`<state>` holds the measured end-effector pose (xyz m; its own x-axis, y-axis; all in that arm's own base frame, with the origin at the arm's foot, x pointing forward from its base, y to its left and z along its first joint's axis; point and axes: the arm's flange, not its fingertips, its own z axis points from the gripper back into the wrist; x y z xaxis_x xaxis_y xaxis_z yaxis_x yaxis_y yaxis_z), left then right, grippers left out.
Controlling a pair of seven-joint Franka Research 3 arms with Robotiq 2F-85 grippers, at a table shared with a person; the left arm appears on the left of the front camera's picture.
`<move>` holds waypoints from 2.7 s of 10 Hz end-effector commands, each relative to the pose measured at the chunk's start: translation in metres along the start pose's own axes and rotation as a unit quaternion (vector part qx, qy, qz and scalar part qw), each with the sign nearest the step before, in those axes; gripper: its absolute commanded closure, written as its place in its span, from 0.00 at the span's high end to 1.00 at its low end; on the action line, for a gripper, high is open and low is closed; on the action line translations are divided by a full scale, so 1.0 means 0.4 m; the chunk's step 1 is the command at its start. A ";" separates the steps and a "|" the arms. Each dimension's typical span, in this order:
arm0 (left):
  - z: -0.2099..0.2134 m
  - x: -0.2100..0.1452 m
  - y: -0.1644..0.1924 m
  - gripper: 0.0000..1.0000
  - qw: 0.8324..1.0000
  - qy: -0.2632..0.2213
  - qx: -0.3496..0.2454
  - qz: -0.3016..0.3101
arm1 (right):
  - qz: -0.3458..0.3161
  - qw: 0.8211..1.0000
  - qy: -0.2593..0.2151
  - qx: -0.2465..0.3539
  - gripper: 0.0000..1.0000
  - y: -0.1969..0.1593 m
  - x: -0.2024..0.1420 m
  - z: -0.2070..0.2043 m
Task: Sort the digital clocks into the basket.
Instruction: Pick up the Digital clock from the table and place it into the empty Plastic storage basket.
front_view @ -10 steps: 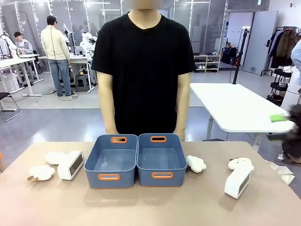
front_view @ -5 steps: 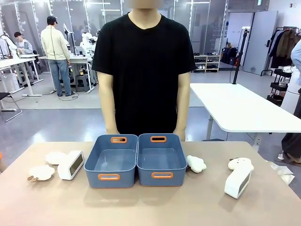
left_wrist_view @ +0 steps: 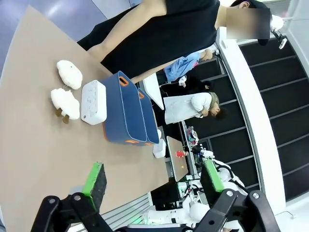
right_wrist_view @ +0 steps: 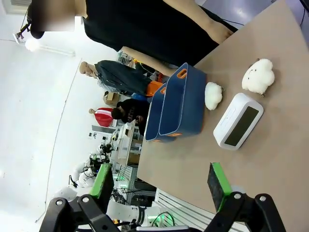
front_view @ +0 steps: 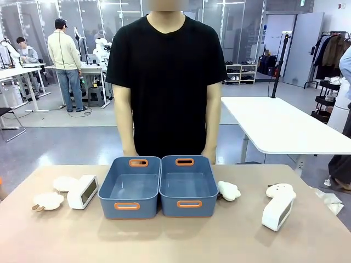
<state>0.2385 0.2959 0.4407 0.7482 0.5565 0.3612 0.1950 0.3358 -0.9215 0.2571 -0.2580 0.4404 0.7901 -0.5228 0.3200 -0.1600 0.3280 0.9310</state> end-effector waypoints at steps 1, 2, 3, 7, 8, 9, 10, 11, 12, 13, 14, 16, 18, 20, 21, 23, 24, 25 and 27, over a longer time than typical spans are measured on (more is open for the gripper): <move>0.005 -0.003 -0.001 1.00 1.000 0.008 -0.006 -0.010 | 0.002 1.000 -0.002 0.006 1.00 0.005 0.001 0.003; 0.005 -0.003 -0.001 1.00 1.000 0.008 -0.006 -0.010 | 0.002 1.000 -0.002 0.006 1.00 0.005 0.001 0.003; 0.005 -0.003 -0.001 1.00 1.000 0.008 -0.006 -0.010 | 0.002 1.000 -0.002 0.006 1.00 0.005 0.001 0.003; 0.005 -0.003 -0.001 1.00 1.000 0.008 -0.006 -0.010 | 0.002 1.000 -0.002 0.006 1.00 0.005 0.001 0.003; 0.005 -0.003 -0.001 1.00 1.000 0.008 -0.006 -0.010 | 0.002 1.000 -0.002 0.006 1.00 0.005 0.001 0.003; 0.005 -0.003 -0.001 1.00 1.000 0.008 -0.006 -0.010 | 0.002 1.000 -0.002 0.006 1.00 0.005 0.001 0.003; 0.005 -0.003 -0.001 1.00 1.000 0.008 -0.006 -0.010 | 0.002 1.000 -0.002 0.006 1.00 0.005 0.001 0.003; 0.005 -0.003 -0.001 1.00 1.000 0.008 -0.006 -0.010 | 0.002 1.000 -0.002 0.006 1.00 0.005 0.001 0.003; 0.005 -0.003 -0.001 1.00 1.000 0.008 -0.006 -0.010 | 0.002 1.000 -0.002 0.006 1.00 0.005 0.001 0.003; 0.005 -0.003 -0.001 1.00 1.000 0.008 -0.006 -0.010 | 0.002 1.000 -0.002 0.006 1.00 0.005 0.001 0.003; 0.005 -0.003 -0.001 1.00 1.000 0.008 -0.006 -0.010 | 0.002 1.000 -0.002 0.006 1.00 0.005 0.001 0.003; 0.005 -0.003 -0.001 1.00 1.000 0.008 -0.006 -0.010 | 0.002 1.000 -0.002 0.006 1.00 0.005 0.001 0.003; 0.005 -0.003 -0.001 1.00 1.000 0.008 -0.006 -0.010 | 0.002 1.000 -0.002 0.006 1.00 0.005 0.001 0.003; 0.005 -0.003 -0.001 1.00 1.000 0.008 -0.006 -0.010 | 0.002 1.000 -0.002 0.006 1.00 0.005 0.001 0.003; 0.005 -0.003 -0.001 1.00 1.000 0.008 -0.006 -0.010 | 0.002 1.000 -0.002 0.006 1.00 0.005 0.001 0.003; -0.001 -0.001 -0.003 1.00 1.000 0.002 0.000 0.000 | 0.002 1.000 -0.002 0.006 1.00 0.005 0.001 0.003; -0.015 0.004 -0.012 1.00 1.000 0.018 0.014 -0.017 | 0.002 1.000 -0.002 0.006 1.00 0.005 0.001 0.003; -0.023 0.010 -0.013 1.00 0.999 0.022 0.021 -0.015 | 0.002 1.000 -0.002 0.006 1.00 0.005 0.001 0.003; -0.039 0.021 -0.021 1.00 0.999 0.028 0.041 -0.021 | 0.002 1.000 -0.002 0.006 1.00 0.005 0.001 0.003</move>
<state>0.2531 0.2866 0.4457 0.7706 0.5178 0.3715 0.1900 0.3698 -0.9095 0.2560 -0.2582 0.4410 0.7901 -0.5230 0.3197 -0.1592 0.3286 0.9310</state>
